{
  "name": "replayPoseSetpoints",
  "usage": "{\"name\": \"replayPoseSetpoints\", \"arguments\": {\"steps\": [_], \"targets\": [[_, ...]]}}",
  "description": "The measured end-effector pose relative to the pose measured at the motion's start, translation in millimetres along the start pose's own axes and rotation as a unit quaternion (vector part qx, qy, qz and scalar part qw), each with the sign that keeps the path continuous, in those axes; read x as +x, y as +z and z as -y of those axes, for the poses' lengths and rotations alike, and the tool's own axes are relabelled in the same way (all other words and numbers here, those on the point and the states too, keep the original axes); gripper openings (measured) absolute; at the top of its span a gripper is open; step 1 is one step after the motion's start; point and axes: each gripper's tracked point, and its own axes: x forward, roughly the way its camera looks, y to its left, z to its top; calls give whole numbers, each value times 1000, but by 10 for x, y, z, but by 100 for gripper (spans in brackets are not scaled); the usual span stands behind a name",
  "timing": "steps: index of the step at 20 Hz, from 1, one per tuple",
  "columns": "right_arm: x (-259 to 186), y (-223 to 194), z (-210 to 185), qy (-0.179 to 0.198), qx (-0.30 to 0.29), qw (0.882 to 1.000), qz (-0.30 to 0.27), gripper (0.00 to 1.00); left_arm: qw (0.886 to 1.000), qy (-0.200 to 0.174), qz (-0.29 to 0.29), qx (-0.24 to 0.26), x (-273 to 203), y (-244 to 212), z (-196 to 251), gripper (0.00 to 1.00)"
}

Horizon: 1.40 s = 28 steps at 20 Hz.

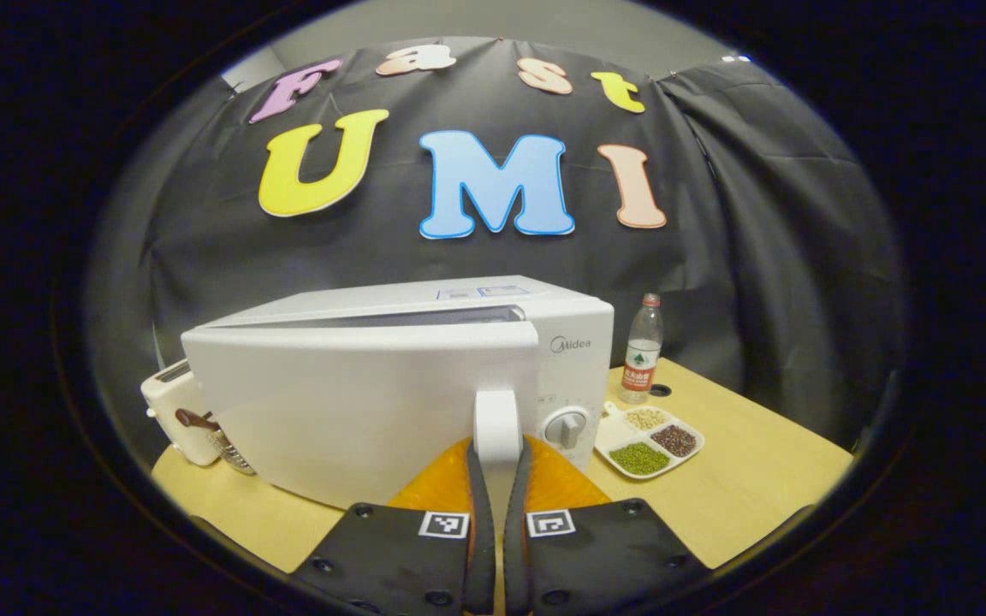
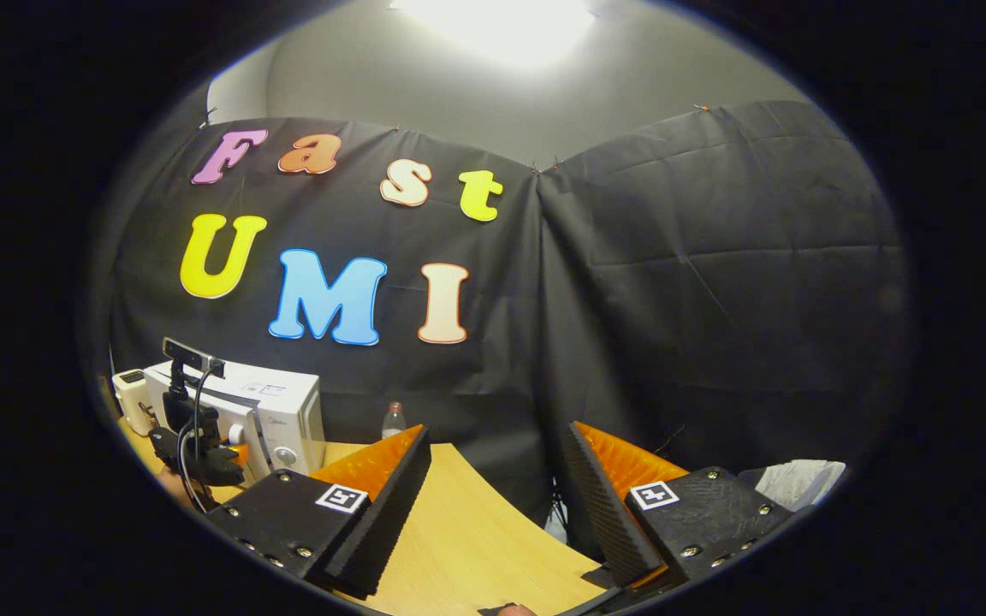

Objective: Open the microwave oven with the left hand, put the food in, and close the microwave oven.

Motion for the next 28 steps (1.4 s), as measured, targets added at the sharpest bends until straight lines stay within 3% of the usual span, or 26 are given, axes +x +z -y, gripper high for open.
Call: {"name": "replayPoseSetpoints", "arguments": {"steps": [8,9,19,22,24,28], "targets": [[-112,71,-129,76,20,997,24,96,1000,24,-13,1,-689,-147,-182,8],[-135,66,-127,85,24,996,25,96,999,31,-13,1,-788,-158,-225,11],[-397,3,-332,177,67,982,26,96,991,133,-32,4,-1837,-427,-929,11],[-530,59,-477,193,72,978,30,95,989,144,-33,2,-2032,-474,-1132,14],[-606,83,-597,202,60,977,32,96,989,147,-32,-2,-2146,-502,-1259,11],[-754,181,-889,203,61,977,38,95,990,135,-30,2,-2302,-555,-1468,11]]}}
